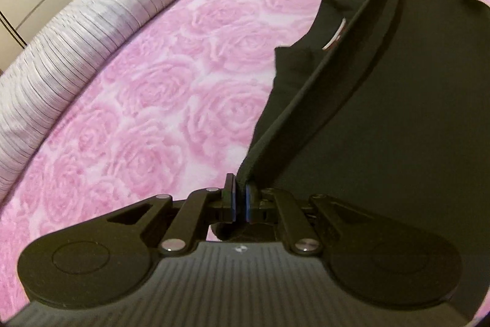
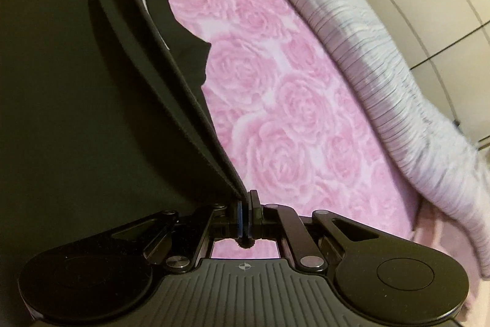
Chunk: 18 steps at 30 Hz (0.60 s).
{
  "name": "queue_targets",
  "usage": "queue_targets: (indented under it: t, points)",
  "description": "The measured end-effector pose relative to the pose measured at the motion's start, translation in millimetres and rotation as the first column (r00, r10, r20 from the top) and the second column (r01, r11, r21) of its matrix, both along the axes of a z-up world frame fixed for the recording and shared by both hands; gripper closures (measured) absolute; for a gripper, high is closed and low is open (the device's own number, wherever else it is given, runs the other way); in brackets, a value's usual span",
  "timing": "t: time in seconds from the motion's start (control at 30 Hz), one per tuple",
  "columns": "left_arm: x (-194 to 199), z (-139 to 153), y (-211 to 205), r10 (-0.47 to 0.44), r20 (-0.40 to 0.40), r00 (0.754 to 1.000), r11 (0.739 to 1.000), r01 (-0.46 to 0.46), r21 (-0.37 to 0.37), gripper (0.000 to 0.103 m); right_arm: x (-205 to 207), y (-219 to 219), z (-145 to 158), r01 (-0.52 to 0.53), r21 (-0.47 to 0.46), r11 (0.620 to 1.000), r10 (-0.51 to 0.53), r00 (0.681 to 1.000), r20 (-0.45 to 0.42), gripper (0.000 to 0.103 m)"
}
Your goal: Fold clothes
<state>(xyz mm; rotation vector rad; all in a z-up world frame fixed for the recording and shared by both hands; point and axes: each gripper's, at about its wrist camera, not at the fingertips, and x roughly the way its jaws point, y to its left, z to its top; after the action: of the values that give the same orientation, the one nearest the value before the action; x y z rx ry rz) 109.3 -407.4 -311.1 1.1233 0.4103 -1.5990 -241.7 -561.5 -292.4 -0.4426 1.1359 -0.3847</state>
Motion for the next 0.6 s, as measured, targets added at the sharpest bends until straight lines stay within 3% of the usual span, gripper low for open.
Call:
queue_targets:
  t: [0.17, 0.27, 0.43, 0.53, 0.6]
  points:
    - [7.7, -11.7, -20.1, 0.027, -0.005, 1.000, 1.000, -0.027, -0.010, 0.098, 13.8, -26.7, -13.8, 0.039, 0.060, 0.997, -0.040, 0.999, 0.022, 0.102]
    - [9.8, -28.4, -28.6, 0.022, 0.006, 1.000, 1.000, -0.022, 0.021, 0.098, 19.7, -40.2, -22.9, 0.045, 0.081, 0.996, -0.047, 0.999, 0.026, 0.102]
    - [16.7, -33.5, -34.3, 0.054, -0.046, 0.997, 0.998, -0.054, 0.012, 0.098, 21.3, -53.1, -28.3, 0.070, 0.131, 0.989, -0.077, 0.996, 0.049, 0.102]
    - [28.8, -29.7, -37.7, 0.105, -0.113, 0.988, 0.994, -0.105, 0.006, 0.093, 22.2, -67.3, -24.6, 0.115, 0.195, 0.974, -0.134, 0.987, 0.087, 0.102]
    - [40.2, -28.8, -42.9, 0.186, -0.163, 0.969, 0.982, -0.189, -0.004, 0.082, 21.7, -83.4, -20.3, 0.193, 0.294, 0.936, -0.237, 0.964, 0.121, 0.099]
